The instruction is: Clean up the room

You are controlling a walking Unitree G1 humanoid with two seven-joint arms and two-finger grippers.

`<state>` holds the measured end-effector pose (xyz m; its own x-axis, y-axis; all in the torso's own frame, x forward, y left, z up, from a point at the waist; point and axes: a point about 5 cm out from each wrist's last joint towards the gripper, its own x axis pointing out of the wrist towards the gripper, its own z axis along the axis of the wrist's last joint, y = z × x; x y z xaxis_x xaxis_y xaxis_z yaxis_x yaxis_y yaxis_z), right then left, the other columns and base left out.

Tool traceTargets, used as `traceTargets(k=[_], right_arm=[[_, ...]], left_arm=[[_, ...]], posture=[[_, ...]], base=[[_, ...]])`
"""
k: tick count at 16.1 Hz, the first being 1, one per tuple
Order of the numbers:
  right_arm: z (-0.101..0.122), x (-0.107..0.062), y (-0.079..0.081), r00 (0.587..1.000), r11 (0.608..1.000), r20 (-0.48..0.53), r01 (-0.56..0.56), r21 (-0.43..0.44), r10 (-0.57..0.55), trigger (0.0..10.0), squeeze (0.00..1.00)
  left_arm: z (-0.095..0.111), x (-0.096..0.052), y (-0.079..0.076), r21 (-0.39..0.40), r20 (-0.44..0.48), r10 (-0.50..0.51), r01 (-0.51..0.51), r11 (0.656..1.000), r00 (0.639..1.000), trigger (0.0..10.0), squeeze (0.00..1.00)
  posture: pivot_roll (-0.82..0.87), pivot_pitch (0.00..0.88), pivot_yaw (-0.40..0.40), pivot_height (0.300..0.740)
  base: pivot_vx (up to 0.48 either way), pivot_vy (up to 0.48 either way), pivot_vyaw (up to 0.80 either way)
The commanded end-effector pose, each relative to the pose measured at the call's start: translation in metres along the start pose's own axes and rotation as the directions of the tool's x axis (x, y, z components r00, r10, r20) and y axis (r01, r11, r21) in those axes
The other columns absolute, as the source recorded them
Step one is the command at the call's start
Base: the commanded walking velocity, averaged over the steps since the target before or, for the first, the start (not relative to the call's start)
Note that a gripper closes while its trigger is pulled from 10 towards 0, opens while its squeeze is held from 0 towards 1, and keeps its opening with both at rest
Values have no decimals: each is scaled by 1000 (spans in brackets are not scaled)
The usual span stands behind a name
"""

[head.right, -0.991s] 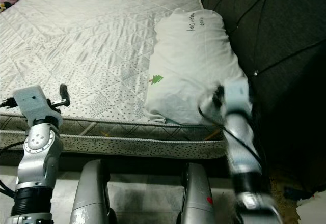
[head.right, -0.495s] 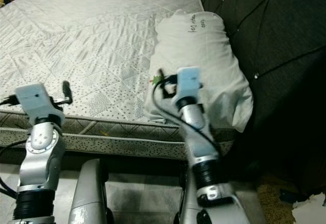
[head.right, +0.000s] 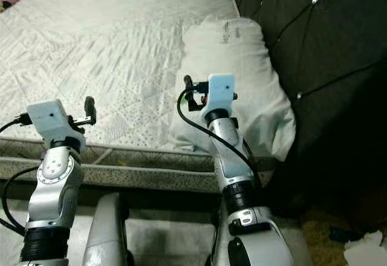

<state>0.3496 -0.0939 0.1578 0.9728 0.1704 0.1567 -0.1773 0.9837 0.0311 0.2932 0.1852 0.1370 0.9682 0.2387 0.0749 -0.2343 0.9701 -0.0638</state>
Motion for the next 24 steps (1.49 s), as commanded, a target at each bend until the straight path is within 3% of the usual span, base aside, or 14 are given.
traceTargets(k=[1,4,14,21,24], right_arm=[[4,4,-1,1000,1000,15,-5,2,5,10000,0],[4,5,1,1000,1000,15,-20,-6,20,10000,0],[-5,3,-1,1000,1000,-7,-6,-14,5,10000,0],[-11,4,-6,998,999,-41,40,-30,-41,10000,0],[-13,3,-11,997,996,-44,56,-74,-59,10000,0]], left_arm=[[2,0,-3,-12,6,-23,23,1000,1000,10000,0],[0,-2,-6,-44,2,-18,18,999,1000,10000,0],[-5,-1,-24,16,-20,-102,102,995,995,10000,0],[-3,1,-24,-14,-3,-105,105,994,994,10000,0],[-4,1,-27,-30,-2,-128,128,991,992,10000,0]], posture=[[87,0,-54,603],[90,0,-63,643],[84,0,-47,740],[87,0,-47,740],[86,0,-47,740]], base=[[0,0,0],[0,0,0],[0,0,0],[0,0,0],[0,0,0]])
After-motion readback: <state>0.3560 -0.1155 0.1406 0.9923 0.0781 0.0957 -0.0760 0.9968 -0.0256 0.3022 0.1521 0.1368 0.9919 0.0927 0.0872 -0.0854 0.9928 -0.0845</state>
